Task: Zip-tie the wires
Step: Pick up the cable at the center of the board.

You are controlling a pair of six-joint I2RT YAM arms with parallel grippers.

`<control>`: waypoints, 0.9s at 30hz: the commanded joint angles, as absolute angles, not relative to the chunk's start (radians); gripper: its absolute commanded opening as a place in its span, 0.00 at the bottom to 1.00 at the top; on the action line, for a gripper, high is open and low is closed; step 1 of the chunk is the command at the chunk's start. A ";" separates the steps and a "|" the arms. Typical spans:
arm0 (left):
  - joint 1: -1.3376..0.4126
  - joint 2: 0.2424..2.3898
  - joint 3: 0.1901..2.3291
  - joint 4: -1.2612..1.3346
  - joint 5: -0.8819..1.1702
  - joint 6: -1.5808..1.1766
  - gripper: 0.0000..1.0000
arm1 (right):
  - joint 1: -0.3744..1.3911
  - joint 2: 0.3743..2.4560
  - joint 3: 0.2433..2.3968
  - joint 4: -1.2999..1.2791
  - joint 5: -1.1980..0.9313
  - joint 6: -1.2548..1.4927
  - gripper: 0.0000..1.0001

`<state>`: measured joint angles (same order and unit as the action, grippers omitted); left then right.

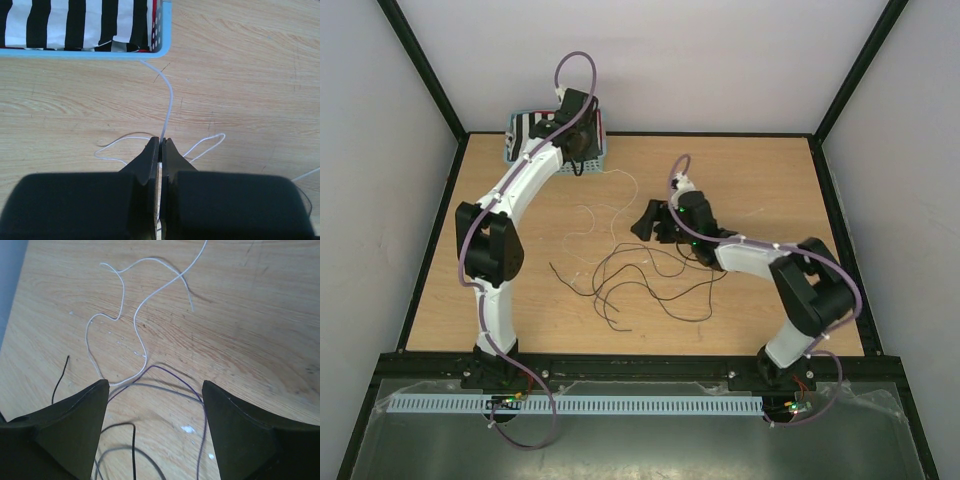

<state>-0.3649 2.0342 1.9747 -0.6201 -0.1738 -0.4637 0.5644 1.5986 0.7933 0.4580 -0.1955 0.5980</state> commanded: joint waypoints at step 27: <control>-0.283 1.946 1.937 -0.623 -0.161 -0.430 0.00 | 0.646 2.062 1.238 0.307 0.108 0.569 0.57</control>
